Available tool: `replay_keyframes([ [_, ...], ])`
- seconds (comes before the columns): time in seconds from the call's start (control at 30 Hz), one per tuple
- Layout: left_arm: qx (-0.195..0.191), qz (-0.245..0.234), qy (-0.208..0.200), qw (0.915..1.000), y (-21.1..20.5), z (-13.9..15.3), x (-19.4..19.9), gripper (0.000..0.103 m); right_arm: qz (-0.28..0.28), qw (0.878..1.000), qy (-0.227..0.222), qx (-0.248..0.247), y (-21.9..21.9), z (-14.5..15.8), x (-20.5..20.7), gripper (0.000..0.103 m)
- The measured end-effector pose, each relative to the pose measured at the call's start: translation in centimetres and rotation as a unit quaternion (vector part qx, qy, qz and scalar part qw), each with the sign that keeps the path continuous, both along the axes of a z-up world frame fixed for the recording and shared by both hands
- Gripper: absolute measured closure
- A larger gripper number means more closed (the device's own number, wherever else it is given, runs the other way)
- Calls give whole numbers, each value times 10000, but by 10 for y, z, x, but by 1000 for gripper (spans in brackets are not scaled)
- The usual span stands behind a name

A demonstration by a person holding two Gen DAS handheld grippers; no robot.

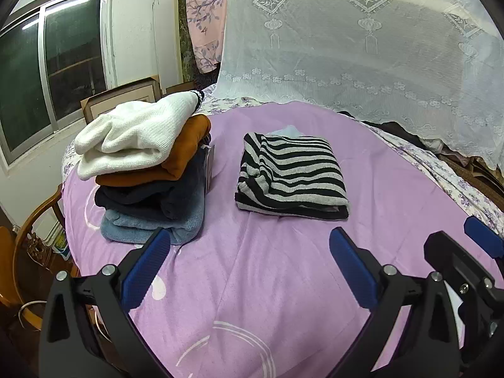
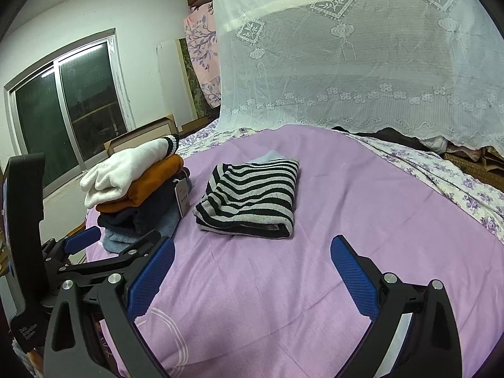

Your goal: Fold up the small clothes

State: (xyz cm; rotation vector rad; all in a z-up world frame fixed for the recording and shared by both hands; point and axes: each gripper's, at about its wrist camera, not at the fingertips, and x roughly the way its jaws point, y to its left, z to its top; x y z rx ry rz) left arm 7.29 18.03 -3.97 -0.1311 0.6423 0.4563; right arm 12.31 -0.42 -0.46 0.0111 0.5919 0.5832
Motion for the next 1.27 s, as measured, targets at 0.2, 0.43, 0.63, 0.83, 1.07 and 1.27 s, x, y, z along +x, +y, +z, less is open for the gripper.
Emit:
replay_keyframes([
  [0.2,0,13,15,10000,0,-1,1,4,2,10000,1,-1,0,0,0,3],
  [0.43,-68,-56,41,10000,3,-2,3,4,-1,10000,2,0,0,0,0,3],
  [0.63,26,-79,4,10000,1,-1,3,4,-2,10000,-7,18,-1,1,0,3],
  [0.83,65,-159,33,9998,-1,-2,5,4,-13,10000,-3,39,-2,1,0,3],
  [1.07,307,-354,21,9989,-15,-1,6,4,8,10000,-59,-9,0,2,-2,3],
  [1.27,158,-87,-24,9998,-5,-1,6,4,-91,9999,-44,99,-7,4,1,3],
])
